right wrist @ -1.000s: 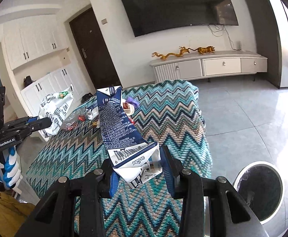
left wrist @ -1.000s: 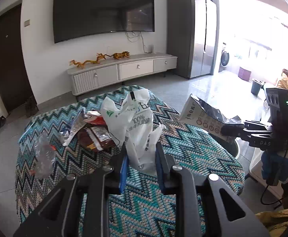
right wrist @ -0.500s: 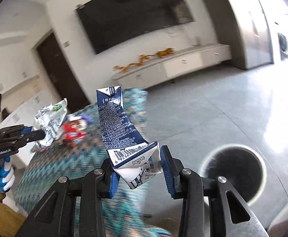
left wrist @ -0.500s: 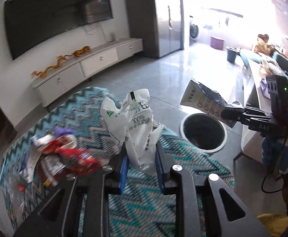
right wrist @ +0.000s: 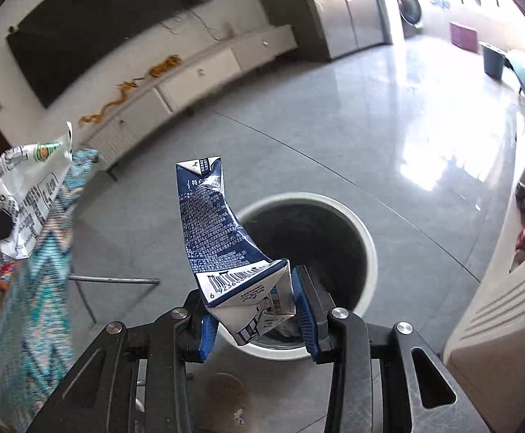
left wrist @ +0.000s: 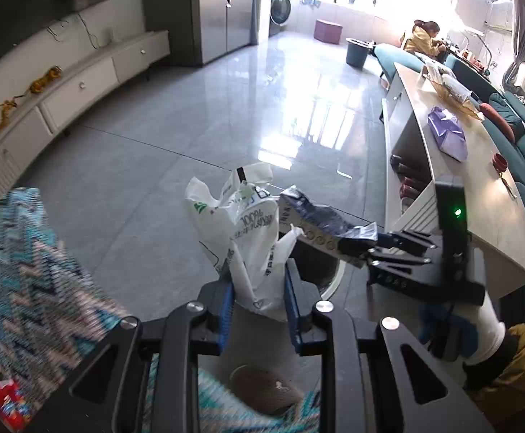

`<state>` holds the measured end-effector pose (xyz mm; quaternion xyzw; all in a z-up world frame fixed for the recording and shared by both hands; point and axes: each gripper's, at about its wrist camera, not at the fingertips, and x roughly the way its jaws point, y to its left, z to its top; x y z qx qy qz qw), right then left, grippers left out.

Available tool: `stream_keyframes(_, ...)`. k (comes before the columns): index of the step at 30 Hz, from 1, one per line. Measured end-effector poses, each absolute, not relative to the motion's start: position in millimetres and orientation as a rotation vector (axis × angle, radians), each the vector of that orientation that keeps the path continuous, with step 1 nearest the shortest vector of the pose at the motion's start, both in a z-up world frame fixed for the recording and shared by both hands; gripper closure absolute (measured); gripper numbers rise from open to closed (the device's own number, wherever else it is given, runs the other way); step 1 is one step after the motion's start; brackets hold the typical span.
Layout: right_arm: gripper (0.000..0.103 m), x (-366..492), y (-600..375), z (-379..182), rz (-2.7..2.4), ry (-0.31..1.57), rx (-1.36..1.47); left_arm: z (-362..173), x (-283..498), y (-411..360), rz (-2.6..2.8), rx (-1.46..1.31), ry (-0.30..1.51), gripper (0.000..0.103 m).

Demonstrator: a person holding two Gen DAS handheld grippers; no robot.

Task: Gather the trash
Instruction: 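Carry bag and carton over the bin and open both tools to drop them, then return both tools to the table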

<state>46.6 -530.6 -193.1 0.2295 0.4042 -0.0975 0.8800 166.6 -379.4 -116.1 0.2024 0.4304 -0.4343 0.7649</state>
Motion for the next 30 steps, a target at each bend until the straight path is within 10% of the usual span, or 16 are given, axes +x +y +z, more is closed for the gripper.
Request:
stream_keyframes(10, 0.066, 80, -556, -246, -0.283, 0.928, 0.499, -158, 199, -447, -0.942, 0.384, 1.038, 0.07)
stream_keyframes(14, 0.035, 82, -560, -256, -0.341, 0.931, 0.505, -159, 213, -449, -0.942, 0.307, 1.069, 0.04)
stream_keyframes(30, 0.03, 62, -542, -197, -0.371, 0.829, 0.448, -103, 206, -387, -0.885, 0.205, 0.922, 0.038)
